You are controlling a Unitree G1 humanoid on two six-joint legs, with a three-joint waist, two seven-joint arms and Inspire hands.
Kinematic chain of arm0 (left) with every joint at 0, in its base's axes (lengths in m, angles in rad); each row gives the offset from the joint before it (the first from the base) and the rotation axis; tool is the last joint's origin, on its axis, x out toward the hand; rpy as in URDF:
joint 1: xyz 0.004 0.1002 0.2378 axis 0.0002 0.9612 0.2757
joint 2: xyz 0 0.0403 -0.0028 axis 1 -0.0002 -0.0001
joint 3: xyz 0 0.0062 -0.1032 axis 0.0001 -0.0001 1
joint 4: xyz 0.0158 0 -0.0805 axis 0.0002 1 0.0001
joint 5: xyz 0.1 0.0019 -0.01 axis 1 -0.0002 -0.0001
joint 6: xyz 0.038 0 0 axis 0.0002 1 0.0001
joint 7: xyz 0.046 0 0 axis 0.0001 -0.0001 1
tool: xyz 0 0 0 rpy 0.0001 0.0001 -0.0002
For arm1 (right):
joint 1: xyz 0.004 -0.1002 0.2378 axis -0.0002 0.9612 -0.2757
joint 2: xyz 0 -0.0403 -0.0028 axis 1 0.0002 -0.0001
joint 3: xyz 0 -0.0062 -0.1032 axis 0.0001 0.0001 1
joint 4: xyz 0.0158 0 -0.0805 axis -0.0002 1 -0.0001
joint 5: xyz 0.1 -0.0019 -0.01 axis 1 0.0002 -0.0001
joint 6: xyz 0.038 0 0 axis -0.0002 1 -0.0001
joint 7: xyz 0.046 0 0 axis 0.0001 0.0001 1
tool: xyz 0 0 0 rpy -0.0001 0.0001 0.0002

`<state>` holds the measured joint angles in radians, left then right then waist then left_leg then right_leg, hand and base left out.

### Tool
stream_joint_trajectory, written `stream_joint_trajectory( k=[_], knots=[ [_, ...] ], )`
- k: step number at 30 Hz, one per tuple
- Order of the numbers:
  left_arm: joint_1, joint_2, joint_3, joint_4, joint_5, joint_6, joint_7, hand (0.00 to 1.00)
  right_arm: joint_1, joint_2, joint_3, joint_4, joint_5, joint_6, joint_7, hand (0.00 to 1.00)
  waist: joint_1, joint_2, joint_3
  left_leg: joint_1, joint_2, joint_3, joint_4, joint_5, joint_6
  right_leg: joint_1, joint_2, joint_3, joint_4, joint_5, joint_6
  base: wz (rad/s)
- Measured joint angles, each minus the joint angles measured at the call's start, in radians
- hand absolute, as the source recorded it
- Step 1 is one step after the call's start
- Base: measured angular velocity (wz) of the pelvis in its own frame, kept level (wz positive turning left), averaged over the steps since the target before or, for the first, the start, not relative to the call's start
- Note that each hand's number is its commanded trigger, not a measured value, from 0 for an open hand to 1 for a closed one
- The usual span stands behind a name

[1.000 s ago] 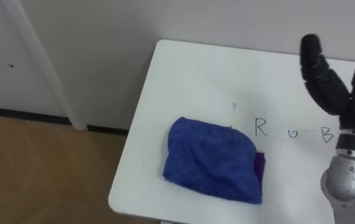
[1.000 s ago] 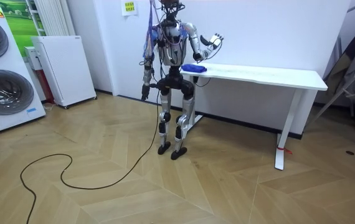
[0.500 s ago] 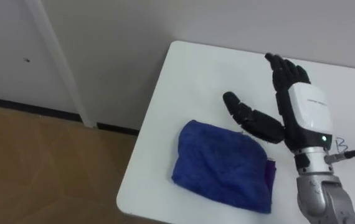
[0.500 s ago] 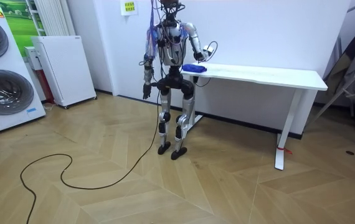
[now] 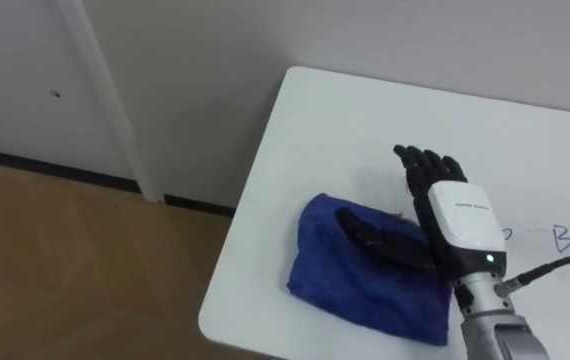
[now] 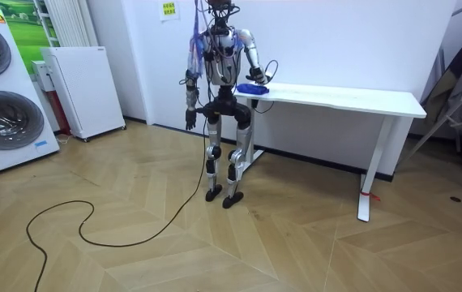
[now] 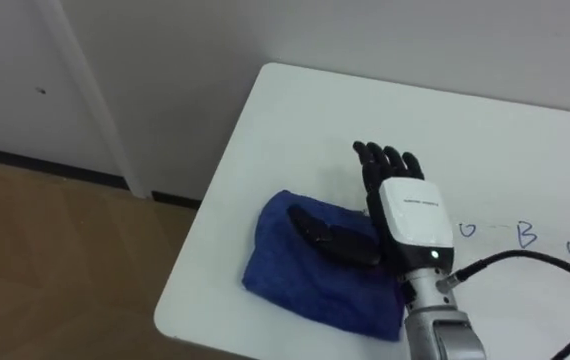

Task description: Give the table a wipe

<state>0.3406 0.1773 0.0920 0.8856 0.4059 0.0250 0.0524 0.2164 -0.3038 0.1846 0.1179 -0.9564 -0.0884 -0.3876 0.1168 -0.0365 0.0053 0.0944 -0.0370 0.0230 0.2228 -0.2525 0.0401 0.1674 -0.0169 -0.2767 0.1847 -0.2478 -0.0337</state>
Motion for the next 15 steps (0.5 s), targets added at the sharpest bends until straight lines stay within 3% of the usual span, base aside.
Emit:
stream_joint_trajectory(
  k=[7, 15],
  knots=[
    [-0.009, 0.001, -0.029, 0.015, 0.000, 0.000, 0.001, 0.00, 0.032, 0.002, 0.034, 0.037, -0.025, 0.002, 0.001, 0.00, -0.005, 0.008, -0.0087, 0.006, -0.001, 0.001, 0.000, 0.001, 0.001, 0.007, 0.000, 0.000, -0.001, 0.000, 0.000, 0.00],
    [-0.029, 0.001, -0.057, 0.040, 0.000, -0.001, -0.038, 0.00, 0.039, 0.026, 0.041, 0.080, -0.036, -0.008, 0.033, 0.00, -0.003, 0.010, -0.0051, 0.003, -0.001, 0.003, 0.006, 0.004, 0.007, 0.007, -0.002, -0.001, 0.000, 0.000, 0.000, 0.00]
  ],
)
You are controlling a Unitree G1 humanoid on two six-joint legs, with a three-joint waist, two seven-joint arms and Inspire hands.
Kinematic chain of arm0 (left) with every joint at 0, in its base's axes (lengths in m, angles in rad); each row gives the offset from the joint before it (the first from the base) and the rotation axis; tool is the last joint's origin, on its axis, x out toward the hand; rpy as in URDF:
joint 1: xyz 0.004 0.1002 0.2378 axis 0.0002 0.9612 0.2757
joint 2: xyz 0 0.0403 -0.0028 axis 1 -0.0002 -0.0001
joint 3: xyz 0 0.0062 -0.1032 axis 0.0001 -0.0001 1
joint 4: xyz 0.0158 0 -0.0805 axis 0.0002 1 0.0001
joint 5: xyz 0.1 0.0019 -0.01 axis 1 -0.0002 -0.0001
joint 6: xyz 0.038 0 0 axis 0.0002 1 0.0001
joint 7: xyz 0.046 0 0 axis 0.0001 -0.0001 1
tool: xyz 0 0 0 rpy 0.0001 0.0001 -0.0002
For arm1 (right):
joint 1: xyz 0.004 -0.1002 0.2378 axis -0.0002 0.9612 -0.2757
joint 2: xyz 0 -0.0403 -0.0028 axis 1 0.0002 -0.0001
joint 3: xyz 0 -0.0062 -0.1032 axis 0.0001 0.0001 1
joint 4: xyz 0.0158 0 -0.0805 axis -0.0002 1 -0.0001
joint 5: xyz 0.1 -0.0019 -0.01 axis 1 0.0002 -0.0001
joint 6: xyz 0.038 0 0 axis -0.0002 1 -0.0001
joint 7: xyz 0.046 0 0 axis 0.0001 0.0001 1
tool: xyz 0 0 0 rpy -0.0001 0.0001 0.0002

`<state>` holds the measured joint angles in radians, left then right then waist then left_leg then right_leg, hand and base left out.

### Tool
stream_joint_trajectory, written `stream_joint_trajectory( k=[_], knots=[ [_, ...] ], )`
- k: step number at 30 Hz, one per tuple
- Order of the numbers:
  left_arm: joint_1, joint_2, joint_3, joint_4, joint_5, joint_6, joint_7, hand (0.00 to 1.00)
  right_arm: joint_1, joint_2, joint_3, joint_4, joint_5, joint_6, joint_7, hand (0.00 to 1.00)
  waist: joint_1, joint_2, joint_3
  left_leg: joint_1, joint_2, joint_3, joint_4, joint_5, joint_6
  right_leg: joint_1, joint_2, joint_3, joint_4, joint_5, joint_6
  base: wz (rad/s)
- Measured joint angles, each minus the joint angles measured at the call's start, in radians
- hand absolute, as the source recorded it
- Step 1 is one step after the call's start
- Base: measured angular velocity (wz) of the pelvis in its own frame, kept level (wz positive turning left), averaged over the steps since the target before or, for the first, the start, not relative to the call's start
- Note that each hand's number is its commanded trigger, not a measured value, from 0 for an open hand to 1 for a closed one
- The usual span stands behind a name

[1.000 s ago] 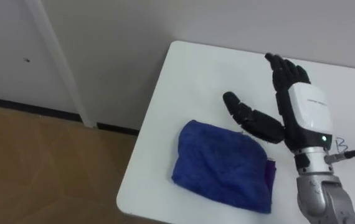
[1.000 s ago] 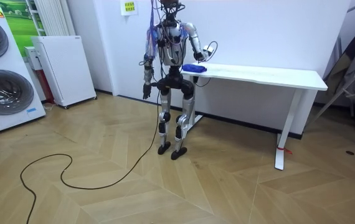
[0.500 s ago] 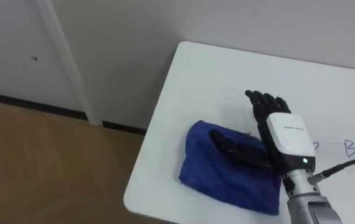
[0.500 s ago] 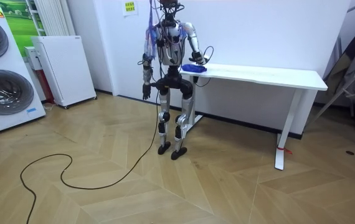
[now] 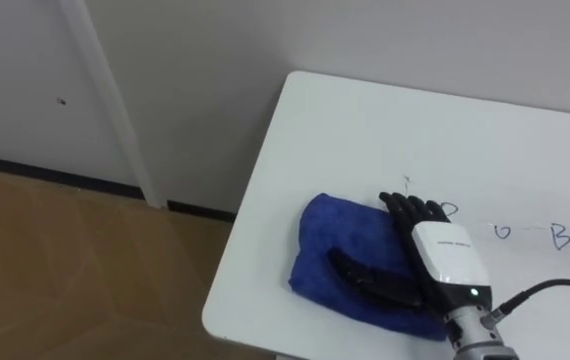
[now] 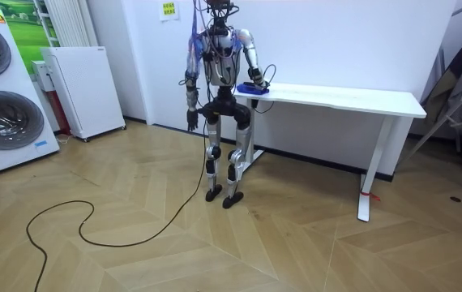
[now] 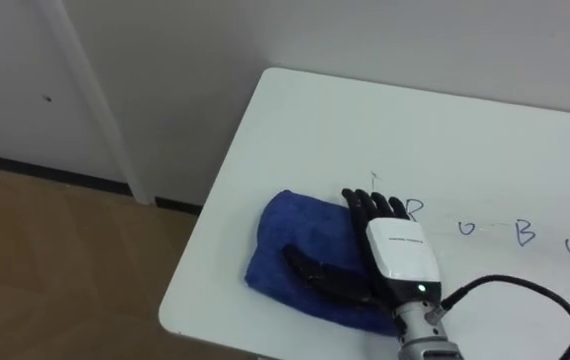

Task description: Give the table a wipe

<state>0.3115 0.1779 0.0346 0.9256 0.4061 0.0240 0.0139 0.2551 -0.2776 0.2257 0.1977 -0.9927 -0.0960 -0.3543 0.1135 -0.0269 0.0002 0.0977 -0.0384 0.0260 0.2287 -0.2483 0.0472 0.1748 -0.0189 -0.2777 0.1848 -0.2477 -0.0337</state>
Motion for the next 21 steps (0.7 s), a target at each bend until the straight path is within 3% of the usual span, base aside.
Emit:
stream_joint_trajectory(
  k=[6, 17, 18, 19, 21],
  knots=[
    [-0.003, -0.007, 0.000, 0.001, 0.001, 0.002, -0.005, 0.00, 0.034, 0.006, -0.002, 0.042, -0.039, -0.002, -0.002, 0.00, 0.000, 0.000, 0.0033, -0.018, -0.002, 0.008, 0.014, -0.001, 0.002, -0.004, -0.003, 0.001, 0.001, 0.000, 0.000, 0.04],
    [-0.006, -0.007, 0.000, -0.005, 0.009, 0.013, 0.006, 0.00, 0.045, 0.001, -0.005, 0.040, -0.111, -0.001, -0.045, 0.00, -0.005, 0.012, -0.0028, -0.018, -0.006, 0.014, 0.011, -0.001, 0.009, -0.009, -0.007, 0.004, 0.000, 0.002, 0.004, 0.00],
    [-0.007, -0.007, 0.000, -0.008, 0.022, 0.013, 0.006, 0.00, 0.047, 0.001, -0.004, 0.040, -0.111, -0.002, -0.049, 0.61, -0.005, 0.012, -0.0033, -0.016, -0.006, 0.013, 0.010, -0.001, 0.009, -0.008, -0.007, 0.004, 0.000, 0.002, 0.005, 0.00],
    [-0.008, -0.007, 0.000, -0.011, 0.025, 0.013, 0.006, 0.00, 0.049, 0.001, -0.004, 0.040, -0.111, -0.002, -0.050, 1.00, -0.006, 0.012, -0.0034, -0.016, -0.006, 0.013, 0.010, -0.001, 0.009, -0.007, -0.007, 0.004, -0.001, 0.002, 0.005, 0.00],
    [-0.010, -0.007, 0.000, -0.016, 0.033, 0.011, 0.006, 0.00, 0.053, 0.001, -0.004, 0.041, -0.111, -0.004, -0.053, 1.00, -0.006, 0.012, -0.0035, -0.014, -0.006, 0.013, 0.009, -0.001, 0.009, -0.006, -0.007, 0.003, -0.002, 0.002, 0.006, 0.00]
  ],
)
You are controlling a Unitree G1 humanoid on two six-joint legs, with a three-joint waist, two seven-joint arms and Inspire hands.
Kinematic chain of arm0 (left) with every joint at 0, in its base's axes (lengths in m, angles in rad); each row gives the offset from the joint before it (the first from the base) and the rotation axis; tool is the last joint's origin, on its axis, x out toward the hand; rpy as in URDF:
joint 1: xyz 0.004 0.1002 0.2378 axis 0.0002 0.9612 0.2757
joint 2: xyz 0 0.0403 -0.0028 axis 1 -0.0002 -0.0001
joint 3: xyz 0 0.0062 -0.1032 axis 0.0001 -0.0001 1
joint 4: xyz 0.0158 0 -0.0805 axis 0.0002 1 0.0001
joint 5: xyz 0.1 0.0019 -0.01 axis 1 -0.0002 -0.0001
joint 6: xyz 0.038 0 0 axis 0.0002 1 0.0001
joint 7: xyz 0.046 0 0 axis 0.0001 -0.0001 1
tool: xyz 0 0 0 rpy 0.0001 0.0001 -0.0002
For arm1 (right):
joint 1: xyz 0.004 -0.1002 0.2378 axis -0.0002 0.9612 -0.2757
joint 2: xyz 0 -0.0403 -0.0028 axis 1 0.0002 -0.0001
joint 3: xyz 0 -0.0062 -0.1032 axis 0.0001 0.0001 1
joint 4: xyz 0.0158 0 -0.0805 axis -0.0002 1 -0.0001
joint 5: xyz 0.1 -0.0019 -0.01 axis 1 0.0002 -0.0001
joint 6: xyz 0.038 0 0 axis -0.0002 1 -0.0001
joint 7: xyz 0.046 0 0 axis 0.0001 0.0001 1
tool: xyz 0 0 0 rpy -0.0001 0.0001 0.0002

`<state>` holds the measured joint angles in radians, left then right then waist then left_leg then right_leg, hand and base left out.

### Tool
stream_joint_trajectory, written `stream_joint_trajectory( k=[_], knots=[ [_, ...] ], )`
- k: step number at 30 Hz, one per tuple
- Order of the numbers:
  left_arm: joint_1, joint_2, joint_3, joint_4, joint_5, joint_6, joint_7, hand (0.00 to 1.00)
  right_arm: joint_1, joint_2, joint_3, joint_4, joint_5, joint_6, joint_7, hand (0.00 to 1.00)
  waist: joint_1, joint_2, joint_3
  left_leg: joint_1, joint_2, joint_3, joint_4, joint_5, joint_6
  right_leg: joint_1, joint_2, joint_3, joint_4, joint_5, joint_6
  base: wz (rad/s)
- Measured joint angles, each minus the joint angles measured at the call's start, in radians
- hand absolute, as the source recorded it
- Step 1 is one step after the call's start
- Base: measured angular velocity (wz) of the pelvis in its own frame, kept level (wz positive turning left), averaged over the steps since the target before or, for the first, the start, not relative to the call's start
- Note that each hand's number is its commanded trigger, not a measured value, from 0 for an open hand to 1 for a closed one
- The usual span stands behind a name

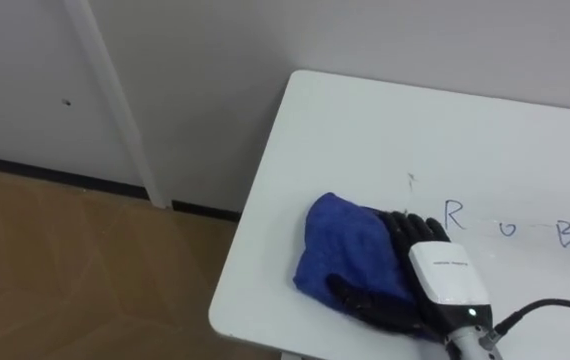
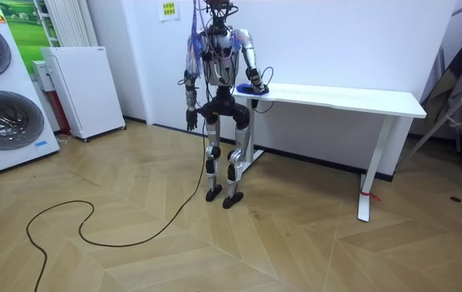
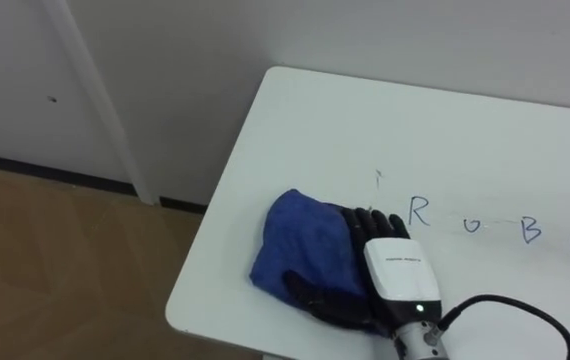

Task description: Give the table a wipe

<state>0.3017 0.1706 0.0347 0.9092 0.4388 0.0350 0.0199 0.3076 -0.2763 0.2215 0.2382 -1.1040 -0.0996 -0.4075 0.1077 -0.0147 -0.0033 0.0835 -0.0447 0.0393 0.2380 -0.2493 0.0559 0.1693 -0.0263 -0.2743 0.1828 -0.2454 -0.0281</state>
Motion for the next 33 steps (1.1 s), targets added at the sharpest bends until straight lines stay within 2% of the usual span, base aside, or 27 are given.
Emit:
stream_joint_trajectory(
  k=[7, 13, 20, 27, 29, 31, 33],
  knots=[
    [0.006, 0.000, 0.000, -0.006, 0.007, 0.000, 0.012, 0.00, -0.006, -0.001, -0.001, -0.026, -0.005, -0.011, -0.058, 1.00, -0.010, -0.014, -0.0079, 0.000, -0.002, -0.001, 0.000, 0.001, 0.002, 0.008, 0.000, -0.003, -0.012, 0.003, 0.004, 0.01],
    [0.022, 0.000, -0.001, -0.007, 0.007, 0.000, 0.016, 0.00, 0.003, 0.003, 0.017, -0.054, -0.004, -0.036, -0.083, 1.00, -0.011, -0.016, -0.0067, -0.004, -0.004, -0.009, 0.001, 0.005, 0.009, 0.010, -0.001, -0.002, -0.013, 0.013, 0.010, 0.03],
    [0.021, -0.001, 0.003, -0.007, 0.004, 0.001, 0.016, 0.00, -0.003, 0.004, 0.008, -0.032, 0.017, -0.041, -0.096, 1.00, 0.004, -0.012, -0.0059, -0.001, -0.007, -0.006, 0.000, 0.006, 0.019, 0.013, -0.005, -0.001, -0.011, 0.021, 0.015, 0.01],
    [0.017, -0.001, 0.003, -0.005, 0.005, 0.004, 0.016, 0.00, -0.003, 0.004, 0.006, -0.023, 0.077, -0.046, -0.101, 1.00, 0.003, -0.011, -0.0051, -0.001, -0.009, -0.008, -0.003, 0.007, 0.020, 0.013, -0.005, -0.003, -0.013, 0.022, 0.016, 0.00],
    [0.018, -0.004, 0.002, -0.002, 0.005, 0.005, 0.016, 0.00, -0.003, 0.004, 0.002, -0.018, 0.089, -0.052, -0.099, 1.00, 0.003, -0.004, 0.0011, 0.011, -0.009, -0.010, -0.005, 0.006, 0.020, 0.024, -0.005, -0.003, -0.014, 0.022, 0.016, 0.02],
    [0.012, -0.005, -0.004, 0.019, 0.003, 0.008, 0.017, 0.00, -0.006, 0.005, 0.003, -0.017, 0.103, -0.051, -0.093, 1.00, 0.006, 0.000, 0.0021, 0.014, -0.009, -0.013, -0.007, 0.006, 0.020, 0.027, -0.005, -0.004, -0.012, 0.021, 0.016, 0.00],
    [0.008, -0.005, -0.013, 0.026, 0.000, 0.011, 0.017, 0.00, -0.019, 0.007, 0.006, -0.007, 0.134, -0.050, -0.088, 1.00, 0.006, 0.002, 0.0073, 0.012, -0.009, -0.014, -0.005, 0.006, 0.020, 0.027, -0.004, -0.005, -0.012, 0.021, 0.016, 0.02]
  ],
)
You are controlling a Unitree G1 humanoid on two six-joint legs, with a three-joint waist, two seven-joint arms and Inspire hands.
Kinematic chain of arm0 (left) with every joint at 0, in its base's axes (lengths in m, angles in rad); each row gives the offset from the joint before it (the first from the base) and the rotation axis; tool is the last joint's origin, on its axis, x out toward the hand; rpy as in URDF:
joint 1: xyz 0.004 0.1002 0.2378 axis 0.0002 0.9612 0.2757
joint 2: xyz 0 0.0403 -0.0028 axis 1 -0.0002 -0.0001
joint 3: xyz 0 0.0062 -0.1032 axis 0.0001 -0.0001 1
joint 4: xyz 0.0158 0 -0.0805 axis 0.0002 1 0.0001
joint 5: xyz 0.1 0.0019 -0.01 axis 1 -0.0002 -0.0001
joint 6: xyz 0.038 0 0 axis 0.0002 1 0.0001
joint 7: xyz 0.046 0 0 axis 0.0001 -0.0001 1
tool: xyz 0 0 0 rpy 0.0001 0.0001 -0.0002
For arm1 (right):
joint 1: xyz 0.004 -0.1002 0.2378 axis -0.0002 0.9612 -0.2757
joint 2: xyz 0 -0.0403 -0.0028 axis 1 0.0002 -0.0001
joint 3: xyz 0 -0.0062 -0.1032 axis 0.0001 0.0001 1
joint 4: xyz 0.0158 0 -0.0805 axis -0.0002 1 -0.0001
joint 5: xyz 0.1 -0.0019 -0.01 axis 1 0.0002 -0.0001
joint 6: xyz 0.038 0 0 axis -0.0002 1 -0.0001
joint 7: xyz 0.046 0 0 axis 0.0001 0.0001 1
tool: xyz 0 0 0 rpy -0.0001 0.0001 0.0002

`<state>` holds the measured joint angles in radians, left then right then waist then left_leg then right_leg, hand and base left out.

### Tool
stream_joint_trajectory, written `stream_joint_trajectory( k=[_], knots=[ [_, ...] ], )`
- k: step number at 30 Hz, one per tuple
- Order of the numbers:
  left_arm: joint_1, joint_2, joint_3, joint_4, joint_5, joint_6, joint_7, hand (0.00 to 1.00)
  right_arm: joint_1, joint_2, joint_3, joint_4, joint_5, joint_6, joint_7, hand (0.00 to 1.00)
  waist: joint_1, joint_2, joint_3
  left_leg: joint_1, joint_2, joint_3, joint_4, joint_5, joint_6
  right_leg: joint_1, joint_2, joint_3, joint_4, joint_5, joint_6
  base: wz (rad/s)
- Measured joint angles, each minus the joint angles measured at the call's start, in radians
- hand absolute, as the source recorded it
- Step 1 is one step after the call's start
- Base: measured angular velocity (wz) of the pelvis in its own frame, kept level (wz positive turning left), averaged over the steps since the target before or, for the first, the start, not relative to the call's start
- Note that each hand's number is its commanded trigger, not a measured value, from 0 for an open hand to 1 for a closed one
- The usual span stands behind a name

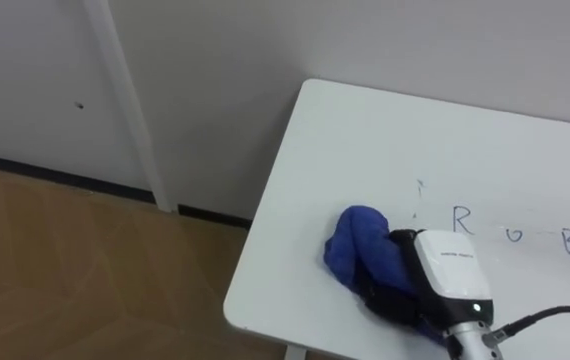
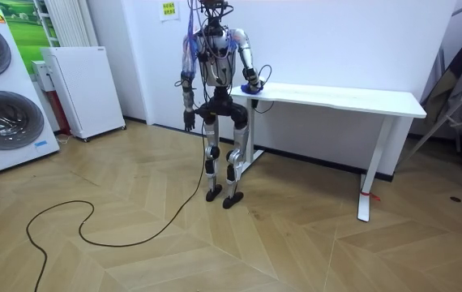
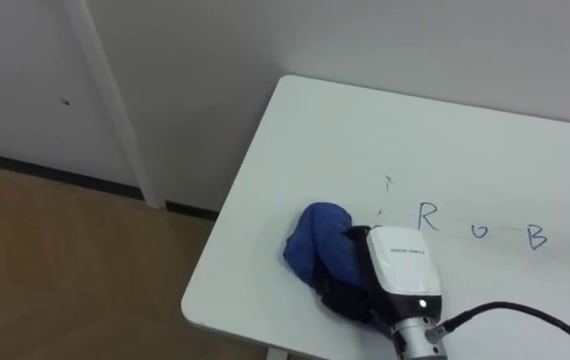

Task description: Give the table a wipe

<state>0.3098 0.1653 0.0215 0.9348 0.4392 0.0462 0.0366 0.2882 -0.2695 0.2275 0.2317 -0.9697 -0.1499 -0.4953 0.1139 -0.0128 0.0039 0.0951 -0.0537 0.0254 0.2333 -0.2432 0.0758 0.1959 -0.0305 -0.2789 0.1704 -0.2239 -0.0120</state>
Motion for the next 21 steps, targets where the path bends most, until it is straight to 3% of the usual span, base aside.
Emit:
stream_joint_trajectory(
  k=[6, 11, 16, 19, 21],
  knots=[
    [0.013, -0.001, -0.030, -0.012, -0.004, 0.026, -0.006, 0.00, -0.100, 0.006, 0.028, 0.045, 0.172, 0.064, 0.071, 1.00, 0.017, 0.002, 0.0013, -0.011, 0.001, 0.000, 0.007, 0.000, 0.000, -0.007, -0.002, -0.002, 0.001, 0.000, 0.000, 0.01],
    [0.043, 0.000, -0.028, -0.024, 0.000, 0.042, -0.012, 0.00, -0.233, 0.003, 0.000, 0.172, 0.332, 0.085, 0.102, 1.00, 0.018, 0.001, 0.0013, -0.018, -0.006, -0.017, 0.009, 0.002, 0.003, -0.006, -0.006, -0.026, 0.001, 0.000, 0.001, 0.10],
    [0.097, 0.003, 0.001, -0.060, 0.005, 0.039, -0.031, 0.00, -0.313, -0.049, -0.132, 0.340, 0.425, 0.067, 0.098, 1.00, 0.020, 0.003, -0.0022, -0.022, -0.018, -0.044, 0.016, 0.006, 0.011, -0.001, -0.018, -0.052, 0.003, -0.003, 0.006, 0.25],
    [0.120, 0.027, 0.024, -0.055, 0.002, 0.039, -0.041, 0.00, -0.327, -0.100, -0.173, 0.431, 0.516, 0.036, 0.087, 1.00, 0.008, 0.000, -0.0037, -0.019, -0.025, -0.043, 0.021, 0.007, 0.012, 0.010, -0.024, -0.068, 0.001, -0.008, 0.014, 0.25],
    [0.133, 0.039, 0.046, -0.054, -0.001, 0.039, -0.043, 0.00, -0.324, -0.118, -0.241, 0.486, 0.548, 0.035, 0.070, 1.00, -0.012, -0.007, -0.0072, -0.016, -0.029, -0.029, 0.019, 0.009, 0.016, 0.014, -0.028, -0.053, 0.002, -0.011, 0.018, 0.39]
  ],
)
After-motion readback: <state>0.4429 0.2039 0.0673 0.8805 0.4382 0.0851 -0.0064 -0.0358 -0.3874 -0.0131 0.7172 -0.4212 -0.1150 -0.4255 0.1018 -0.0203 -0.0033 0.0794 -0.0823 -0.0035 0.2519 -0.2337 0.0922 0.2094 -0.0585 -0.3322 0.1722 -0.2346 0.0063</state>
